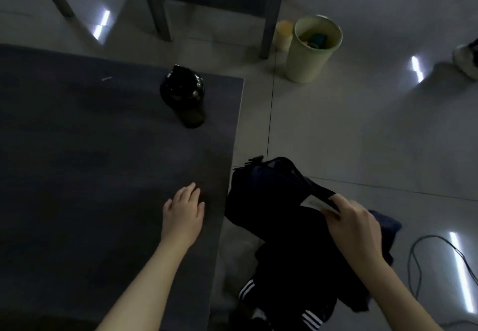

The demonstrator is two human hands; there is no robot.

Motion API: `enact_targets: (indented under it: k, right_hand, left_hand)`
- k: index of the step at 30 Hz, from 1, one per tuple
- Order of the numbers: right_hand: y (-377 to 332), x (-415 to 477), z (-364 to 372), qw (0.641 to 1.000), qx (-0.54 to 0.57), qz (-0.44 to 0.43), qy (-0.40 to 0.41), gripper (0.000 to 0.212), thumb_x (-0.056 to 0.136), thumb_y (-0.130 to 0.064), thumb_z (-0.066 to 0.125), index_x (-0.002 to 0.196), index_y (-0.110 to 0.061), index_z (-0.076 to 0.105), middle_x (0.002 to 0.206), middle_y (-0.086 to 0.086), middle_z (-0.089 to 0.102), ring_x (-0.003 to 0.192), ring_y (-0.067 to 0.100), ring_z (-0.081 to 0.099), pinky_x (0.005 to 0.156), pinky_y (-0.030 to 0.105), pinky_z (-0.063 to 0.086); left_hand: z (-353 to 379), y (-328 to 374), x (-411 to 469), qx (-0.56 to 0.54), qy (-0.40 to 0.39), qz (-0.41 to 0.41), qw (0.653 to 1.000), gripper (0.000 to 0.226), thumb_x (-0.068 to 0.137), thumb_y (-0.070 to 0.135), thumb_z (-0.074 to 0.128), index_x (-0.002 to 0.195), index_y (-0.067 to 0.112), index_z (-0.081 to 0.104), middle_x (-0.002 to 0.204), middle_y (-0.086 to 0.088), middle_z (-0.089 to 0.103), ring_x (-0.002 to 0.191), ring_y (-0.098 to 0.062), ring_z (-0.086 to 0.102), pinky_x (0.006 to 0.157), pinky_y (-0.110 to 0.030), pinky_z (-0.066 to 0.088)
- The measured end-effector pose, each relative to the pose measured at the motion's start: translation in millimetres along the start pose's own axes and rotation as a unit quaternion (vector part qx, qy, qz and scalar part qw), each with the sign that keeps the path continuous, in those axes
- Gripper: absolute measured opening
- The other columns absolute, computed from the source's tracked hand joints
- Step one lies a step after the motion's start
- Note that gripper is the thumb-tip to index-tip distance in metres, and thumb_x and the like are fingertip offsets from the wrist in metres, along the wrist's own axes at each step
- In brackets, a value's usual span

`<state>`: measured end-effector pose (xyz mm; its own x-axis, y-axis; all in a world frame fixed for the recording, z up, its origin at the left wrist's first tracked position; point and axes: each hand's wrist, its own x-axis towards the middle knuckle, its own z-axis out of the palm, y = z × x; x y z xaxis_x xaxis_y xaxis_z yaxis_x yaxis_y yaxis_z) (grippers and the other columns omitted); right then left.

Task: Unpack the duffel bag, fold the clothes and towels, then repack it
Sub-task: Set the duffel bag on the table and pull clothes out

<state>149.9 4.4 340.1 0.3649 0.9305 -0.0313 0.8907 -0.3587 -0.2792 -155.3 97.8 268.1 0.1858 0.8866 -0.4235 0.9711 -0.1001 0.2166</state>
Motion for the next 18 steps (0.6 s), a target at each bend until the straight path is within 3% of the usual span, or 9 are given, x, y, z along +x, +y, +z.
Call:
enact_targets:
  k: [4, 8, 14, 16, 18]
  right_hand:
    - [-30.9, -21.1, -59.1, 1.0, 0.025, -0.007, 0.017, 0.013, 0.073, 0.0, 0.073, 0.081, -0.006, 0.064, 0.061, 0.01, 0.056, 0.051, 0.033, 0.054, 0.044, 0.032, 0.039]
    - [-75.7, -36.6, -106.5, 0.999, 0.008, -0.049, 0.006, 0.02, 0.068, 0.0, 0.078, 0.083, -0.008, 0.068, 0.065, 0.008, 0.061, 0.056, 0.034, 0.06, 0.047, 0.032, 0.041]
    - [-127.0, -46.7, -172.3, 0.997, -0.019, -0.062, 0.05, 0.017, 0.072, -0.006, 0.078, 0.085, -0.013, 0.07, 0.071, 0.007, 0.063, 0.064, 0.036, 0.063, 0.054, 0.032, 0.038]
    - [-150.7, -50.4, -188.8, 0.994, -0.011, -0.09, 0.066, 0.009, 0.078, -0.022, 0.066, 0.084, -0.016, 0.07, 0.071, 0.003, 0.062, 0.065, 0.034, 0.063, 0.054, 0.032, 0.038]
    - [-179.6, -53.2, -196.4, 0.989, 0.0, -0.13, 0.069, 0.028, 0.076, -0.037, 0.05, 0.082, -0.018, 0.07, 0.069, 0.002, 0.06, 0.063, 0.032, 0.063, 0.052, 0.031, 0.039]
  left_hand:
    - [-27.0, -18.8, -22.2, -0.021, -0.116, -0.035, 0.992, 0.051, 0.102, 0.036, 0.033, 0.15, 0.021, 0.025, 0.159, 0.006, 0.016, 0.144, -0.015, 0.018, 0.116, -0.041, 0.023]
    - [-54.9, -31.3, -46.8, -0.139, -0.147, -0.096, 0.975, 0.051, 0.102, 0.036, 0.034, 0.15, 0.021, 0.025, 0.157, 0.003, 0.023, 0.14, -0.018, 0.029, 0.113, -0.04, 0.028]
    - [-90.4, -47.7, -86.9, -0.351, -0.054, -0.105, 0.929, 0.051, 0.099, 0.031, 0.046, 0.147, 0.021, 0.033, 0.15, 0.004, 0.036, 0.134, -0.015, 0.039, 0.11, -0.032, 0.033]
    - [-106.8, -51.8, -95.3, -0.414, -0.02, -0.068, 0.908, 0.058, 0.095, 0.028, 0.054, 0.148, 0.021, 0.031, 0.147, 0.007, 0.037, 0.131, -0.012, 0.041, 0.106, -0.029, 0.036]
    - [-127.1, -57.9, -100.8, -0.476, -0.011, -0.028, 0.879, 0.066, 0.09, 0.031, 0.063, 0.147, 0.024, 0.03, 0.142, 0.011, 0.038, 0.128, -0.011, 0.043, 0.104, -0.03, 0.04]
